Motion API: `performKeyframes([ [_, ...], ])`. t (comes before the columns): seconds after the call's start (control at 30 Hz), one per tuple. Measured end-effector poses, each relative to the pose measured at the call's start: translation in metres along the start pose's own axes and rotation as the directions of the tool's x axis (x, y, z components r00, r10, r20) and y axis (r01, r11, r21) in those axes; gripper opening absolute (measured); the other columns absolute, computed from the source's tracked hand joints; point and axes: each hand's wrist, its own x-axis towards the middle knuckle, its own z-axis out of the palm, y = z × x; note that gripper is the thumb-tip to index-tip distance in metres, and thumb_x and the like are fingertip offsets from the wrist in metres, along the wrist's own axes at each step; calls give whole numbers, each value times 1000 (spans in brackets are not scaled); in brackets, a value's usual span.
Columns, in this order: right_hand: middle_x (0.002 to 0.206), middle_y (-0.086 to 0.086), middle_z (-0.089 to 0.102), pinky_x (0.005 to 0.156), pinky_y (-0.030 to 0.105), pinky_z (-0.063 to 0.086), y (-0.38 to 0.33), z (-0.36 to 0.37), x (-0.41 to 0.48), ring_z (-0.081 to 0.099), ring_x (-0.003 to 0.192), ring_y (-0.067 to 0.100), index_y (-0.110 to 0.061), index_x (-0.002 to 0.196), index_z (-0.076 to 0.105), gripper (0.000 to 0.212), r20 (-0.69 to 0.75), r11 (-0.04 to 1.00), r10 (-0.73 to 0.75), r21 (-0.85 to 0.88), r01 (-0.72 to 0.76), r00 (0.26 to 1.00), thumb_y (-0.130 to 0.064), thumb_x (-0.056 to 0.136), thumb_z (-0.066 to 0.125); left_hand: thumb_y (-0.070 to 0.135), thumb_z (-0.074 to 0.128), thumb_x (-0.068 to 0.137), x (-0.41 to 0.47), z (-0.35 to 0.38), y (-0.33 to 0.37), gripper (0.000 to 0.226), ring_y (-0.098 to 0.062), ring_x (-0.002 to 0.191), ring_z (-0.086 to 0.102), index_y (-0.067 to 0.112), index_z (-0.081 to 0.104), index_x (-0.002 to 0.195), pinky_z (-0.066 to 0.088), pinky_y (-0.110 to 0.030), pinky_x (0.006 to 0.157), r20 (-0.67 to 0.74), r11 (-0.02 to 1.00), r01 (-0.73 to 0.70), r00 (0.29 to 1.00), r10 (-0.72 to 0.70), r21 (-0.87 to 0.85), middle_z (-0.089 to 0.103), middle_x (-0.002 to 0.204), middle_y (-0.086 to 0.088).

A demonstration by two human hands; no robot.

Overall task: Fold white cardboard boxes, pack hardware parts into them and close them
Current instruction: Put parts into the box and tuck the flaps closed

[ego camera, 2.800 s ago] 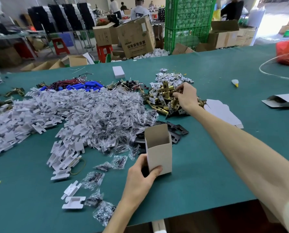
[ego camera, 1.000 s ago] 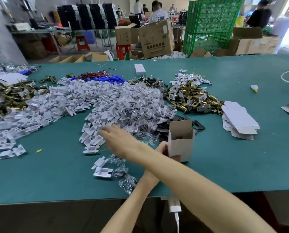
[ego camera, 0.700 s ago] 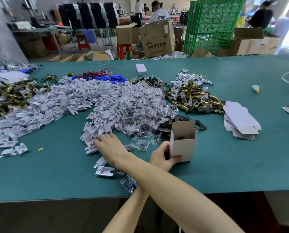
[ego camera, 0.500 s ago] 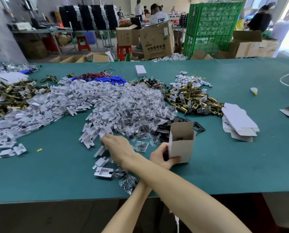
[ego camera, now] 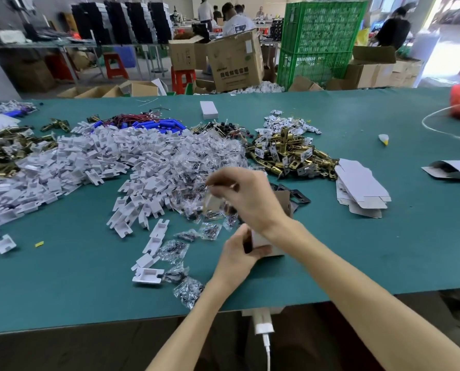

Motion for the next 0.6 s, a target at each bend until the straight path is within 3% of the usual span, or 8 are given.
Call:
performKeyframes([
  [0.1, 89, -12, 74, 75, 14, 49, 8, -49, -17, 67, 84, 2, -18, 96, 78, 14, -105, 997, 10, -82, -18, 994, -8, 86, 78, 12, 80, 90, 2, 2, -5, 31, -15, 108, 69, 21, 63, 114, 56, -45, 97, 10, 1000, 1, 1000, -1, -18, 74, 111, 3],
  [0.17, 88, -11, 73, 79, 23, 51, 16, -70, -30, 65, 88, 8, -19, 93, 77, 13, -136, 980, -3, -196, -24, 991, -8, 85, 79, 12, 81, 89, 2, 2, -8, 34, -16, 110, 69, 19, 64, 117, 55, -47, 98, 18, 999, -5, 1000, 6, -31, 75, 112, 5],
  [0.3, 84, -13, 68, 77, 26, 46, 31, -89, -52, 56, 89, 15, -16, 90, 76, 9, -169, 933, -35, -358, -29, 985, -9, 86, 78, 12, 81, 88, 3, 1, -10, 37, -19, 111, 69, 17, 65, 120, 55, -51, 99, 19, 999, -8, 1000, 9, -45, 75, 114, 3],
  [0.4, 85, -8, 70, 73, 37, 50, 37, -89, -60, 51, 88, 15, -12, 92, 75, 5, -111, 895, -64, -446, 8, 992, -9, 89, 76, 7, 80, 88, 3, 1, -10, 37, -19, 112, 69, 16, 65, 121, 55, -47, 100, 19, 998, 5, 1000, -4, -63, 75, 115, 1],
  [0.6, 87, -5, 70, 73, 38, 51, 38, -78, -45, 53, 89, 16, -12, 93, 74, 5, -95, 897, -90, -441, 39, 991, -8, 90, 74, 2, 77, 90, 4, 2, -10, 36, -8, 106, 71, 27, 63, 112, 56, -31, 94, -9, 991, 51, 999, -53, -128, 75, 111, 8],
])
